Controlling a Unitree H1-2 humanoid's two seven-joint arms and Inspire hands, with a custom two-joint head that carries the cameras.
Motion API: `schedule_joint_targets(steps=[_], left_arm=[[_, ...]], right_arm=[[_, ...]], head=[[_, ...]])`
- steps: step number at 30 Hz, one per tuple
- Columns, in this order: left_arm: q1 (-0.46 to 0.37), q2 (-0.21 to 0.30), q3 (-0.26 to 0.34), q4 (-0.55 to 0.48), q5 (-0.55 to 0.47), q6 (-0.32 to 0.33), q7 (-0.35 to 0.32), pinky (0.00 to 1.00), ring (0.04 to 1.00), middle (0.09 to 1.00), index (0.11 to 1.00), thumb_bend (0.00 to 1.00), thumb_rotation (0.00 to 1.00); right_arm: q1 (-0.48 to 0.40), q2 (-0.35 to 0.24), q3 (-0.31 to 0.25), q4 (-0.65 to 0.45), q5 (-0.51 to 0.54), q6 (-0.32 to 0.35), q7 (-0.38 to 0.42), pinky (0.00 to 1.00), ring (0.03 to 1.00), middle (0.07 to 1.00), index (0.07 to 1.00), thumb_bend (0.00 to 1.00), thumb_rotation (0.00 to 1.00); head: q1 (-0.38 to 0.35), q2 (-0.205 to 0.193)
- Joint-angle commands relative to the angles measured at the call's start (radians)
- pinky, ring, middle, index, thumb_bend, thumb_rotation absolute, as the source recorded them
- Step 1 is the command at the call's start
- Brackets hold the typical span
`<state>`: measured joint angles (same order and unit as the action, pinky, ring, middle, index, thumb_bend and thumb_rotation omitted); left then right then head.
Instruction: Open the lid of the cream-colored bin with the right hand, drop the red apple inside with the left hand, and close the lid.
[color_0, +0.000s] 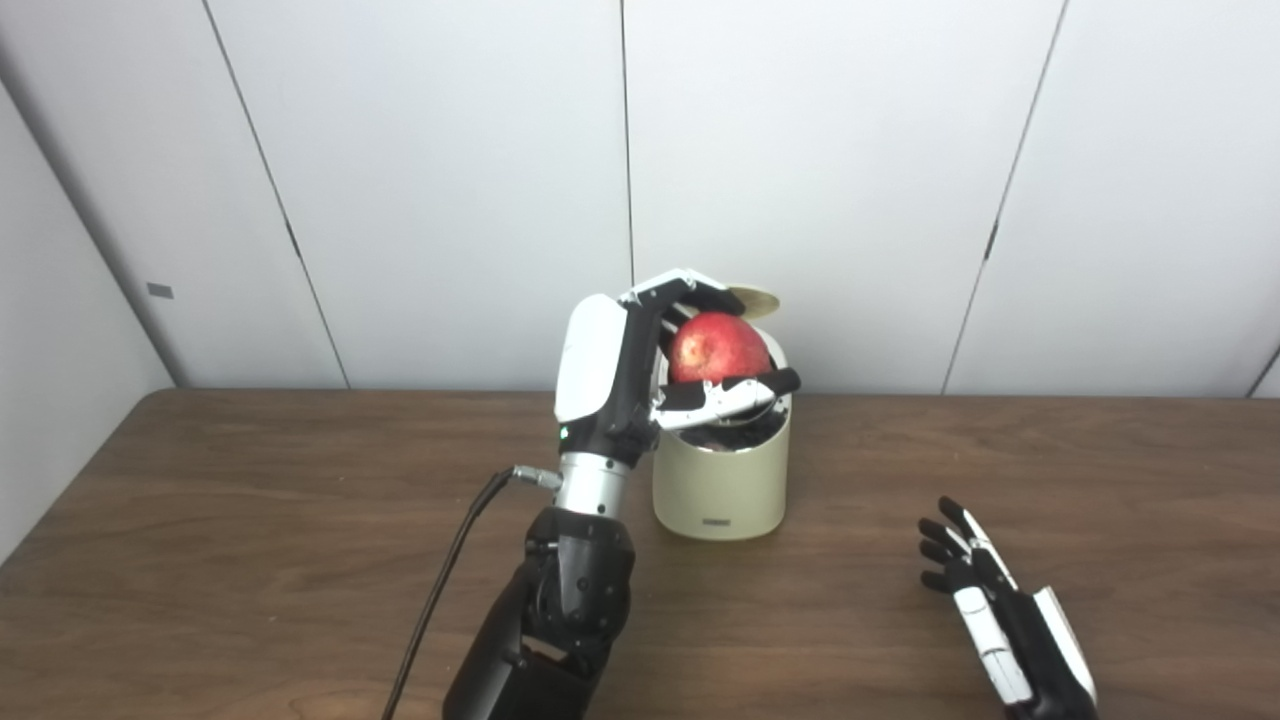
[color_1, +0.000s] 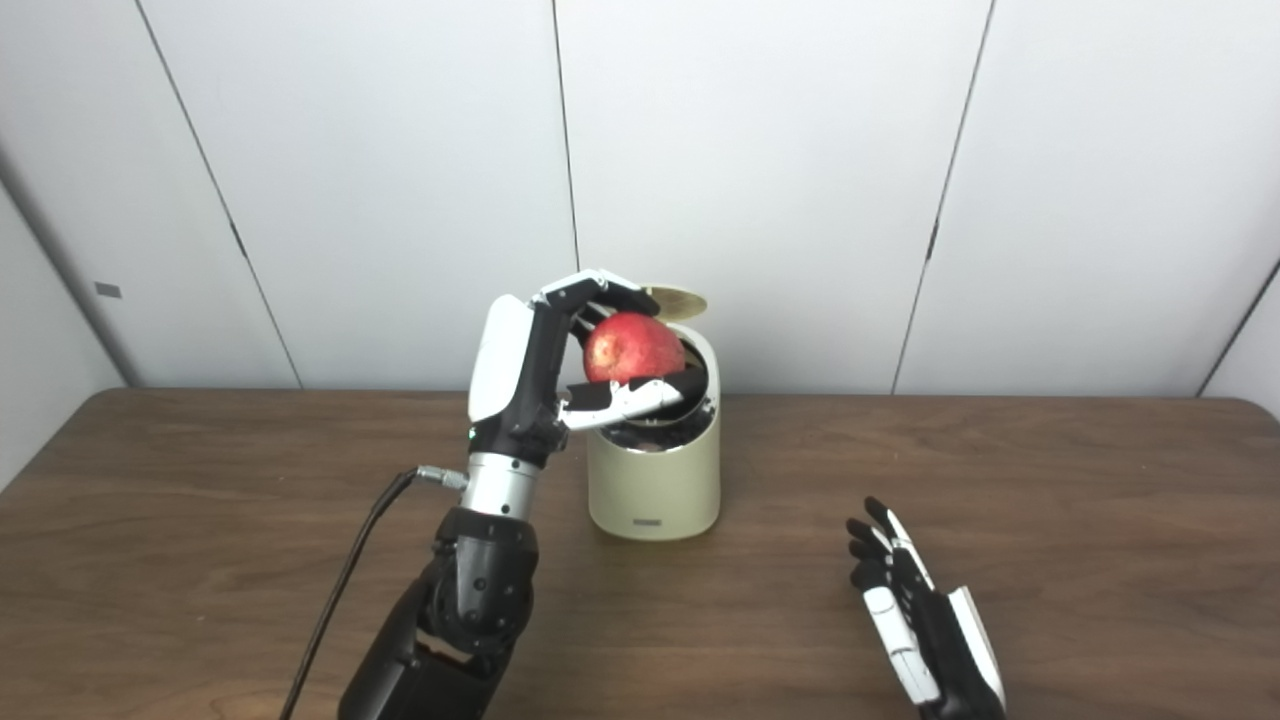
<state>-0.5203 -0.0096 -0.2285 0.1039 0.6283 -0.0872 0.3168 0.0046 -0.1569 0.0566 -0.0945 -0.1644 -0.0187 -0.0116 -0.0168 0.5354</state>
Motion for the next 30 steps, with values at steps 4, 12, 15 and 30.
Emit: schedule_joint_targets(steps=[4,12,15,30], left_arm=[[-0.061,0.011,-0.009,0.064,0.043,-0.107,0.076,0.33,0.442,0.519,0.503,0.47,0.0],[-0.095,0.034,-0.029,0.142,0.093,-0.176,0.119,0.34,0.442,0.519,0.488,0.48,0.0],[-0.103,0.038,-0.031,0.156,0.103,-0.182,0.128,0.34,0.44,0.528,0.495,0.47,0.0],[-0.164,0.072,-0.061,0.248,0.157,-0.214,0.152,0.35,0.446,0.529,0.486,0.47,0.0]], right_arm=[[-0.004,0.022,0.026,0.002,-0.003,0.017,0.023,0.78,0.88,0.896,0.95,0.5,1.0],[-0.006,0.027,0.029,-0.007,-0.012,0.022,0.016,0.79,0.878,0.892,0.946,0.51,1.0],[-0.006,0.028,0.029,-0.009,-0.015,0.021,0.014,0.78,0.875,0.89,0.944,0.52,1.0],[-0.003,0.032,0.024,-0.02,-0.008,0.026,0.016,0.79,0.88,0.897,0.949,0.53,1.0]], head=[[-0.005,0.001],[-0.009,0.0],[-0.011,0.001],[-0.016,0.0]])
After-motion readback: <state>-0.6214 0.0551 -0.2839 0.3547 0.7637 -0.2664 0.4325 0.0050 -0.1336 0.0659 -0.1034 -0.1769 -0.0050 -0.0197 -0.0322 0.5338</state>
